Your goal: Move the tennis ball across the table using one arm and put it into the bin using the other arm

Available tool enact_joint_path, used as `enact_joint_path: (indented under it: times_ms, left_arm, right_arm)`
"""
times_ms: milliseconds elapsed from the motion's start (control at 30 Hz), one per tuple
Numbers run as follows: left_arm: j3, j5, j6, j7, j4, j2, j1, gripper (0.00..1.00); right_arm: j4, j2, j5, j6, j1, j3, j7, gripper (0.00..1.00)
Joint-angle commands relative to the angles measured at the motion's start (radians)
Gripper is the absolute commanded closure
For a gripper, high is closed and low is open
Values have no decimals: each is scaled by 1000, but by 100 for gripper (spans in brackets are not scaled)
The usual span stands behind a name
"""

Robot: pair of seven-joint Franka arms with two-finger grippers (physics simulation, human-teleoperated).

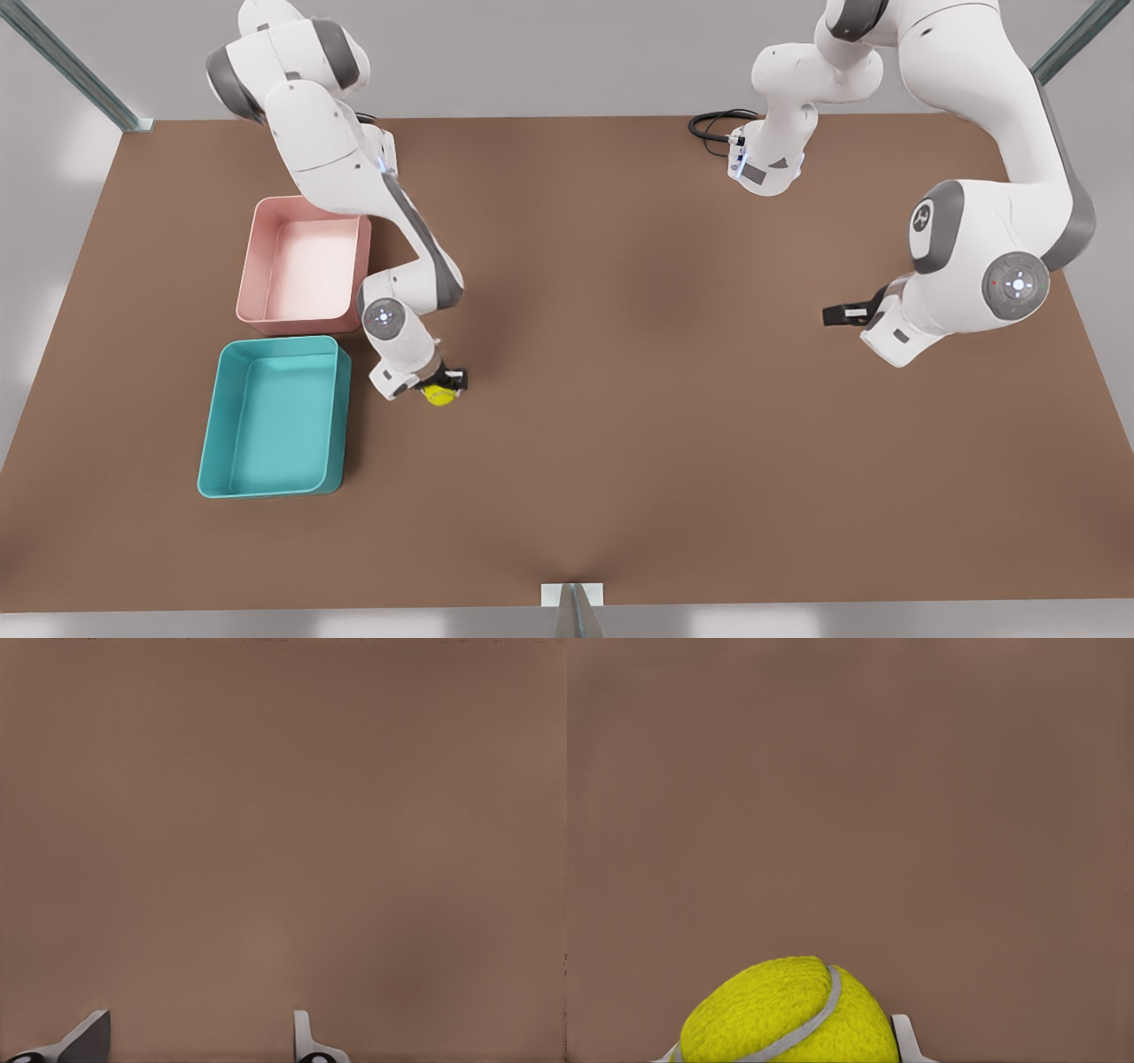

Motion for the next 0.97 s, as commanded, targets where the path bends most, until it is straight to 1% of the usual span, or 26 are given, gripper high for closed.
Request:
enact_joint_path:
  times_ms: [0, 67, 133, 200, 233, 300, 333, 367, 400, 533, 567, 600, 633, 700, 733, 767, 800, 833, 867, 933]
  left_arm:
    - [0, -32, -61, -29, 23, -3, 0, 0]
    - [-2, -41, -61, -29, 43, -3, -7, 0]
    - [-2, -67, -61, -32, 57, 4, -7, 0]
    - [-2, -78, -62, -32, 57, 5, -4, 0]
    - [-2, -76, -62, -32, 57, 5, -3, 0]
    - [-2, -85, -88, -32, 55, 7, -3, 0]
    - [0, -95, -90, -32, 55, 5, -1, 0]
    - [0, -95, -108, -31, 55, 5, 0, 0]
    - [0, -96, -110, -28, 55, 5, 2, 0]
    - [0, -96, -162, -37, 53, 5, 5, 0]
    - [0, -98, -177, -35, 53, 7, 5, 0]
    - [0, -99, -177, -34, 55, 5, 8, 0]
    - [0, -104, -177, -34, 55, 5, 6, 0]
    - [0, -111, -177, -32, 57, 5, 9, 0]
    - [0, -111, -177, -31, 58, 5, 9, 0]
    - [0, -113, -177, -34, 58, 5, 9, 0]
    - [-2, -124, -194, -38, 58, 5, 5, 0]
    - [0, -125, -197, -34, 70, 5, 8, 0]
    - [0, -128, -197, -32, 70, 5, 9, 0]
    - [-2, -128, -199, -38, 70, 4, 3, 0]
  right_arm:
    - [26, -30, -6, -8, -47, -2, -111, 30]
    - [37, -75, -38, -71, -106, -8, -272, 30]
    - [52, -124, -136, -123, -197, -17, -469, 30]
    - [125, -121, -144, -226, -290, -19, -616, 30]
    - [141, -107, -145, -241, -327, -23, -661, 30]
    - [162, -66, -145, -241, -343, -65, -699, 30]
    - [168, -49, -144, -241, -343, -72, -701, 30]
    - [175, -34, -142, -241, -344, -78, -699, 14]
    - [173, -29, -141, -241, -344, -78, -692, 0]
    - [175, -26, -133, -269, -350, -78, -693, 0]
    - [201, -35, -96, -376, -349, -77, -669, 0]
    - [309, -35, -90, -664, -332, -71, -529, 0]
    - [395, -35, -99, -856, -303, -72, -442, 0]
    - [619, -78, -161, -1162, -268, -75, -356, 0]
    - [667, -121, -161, -1221, -261, -72, -334, 0]
    - [679, -168, -164, -1246, -255, -65, -304, 0]
    - [655, -228, -153, -1266, -318, -26, -303, 0]
    - [583, -310, -153, -1264, -335, -3, -296, 0]
    - [526, -347, -156, -1263, -358, 4, -297, 0]
    - [501, -368, -155, -1264, -372, 12, -297, 0]
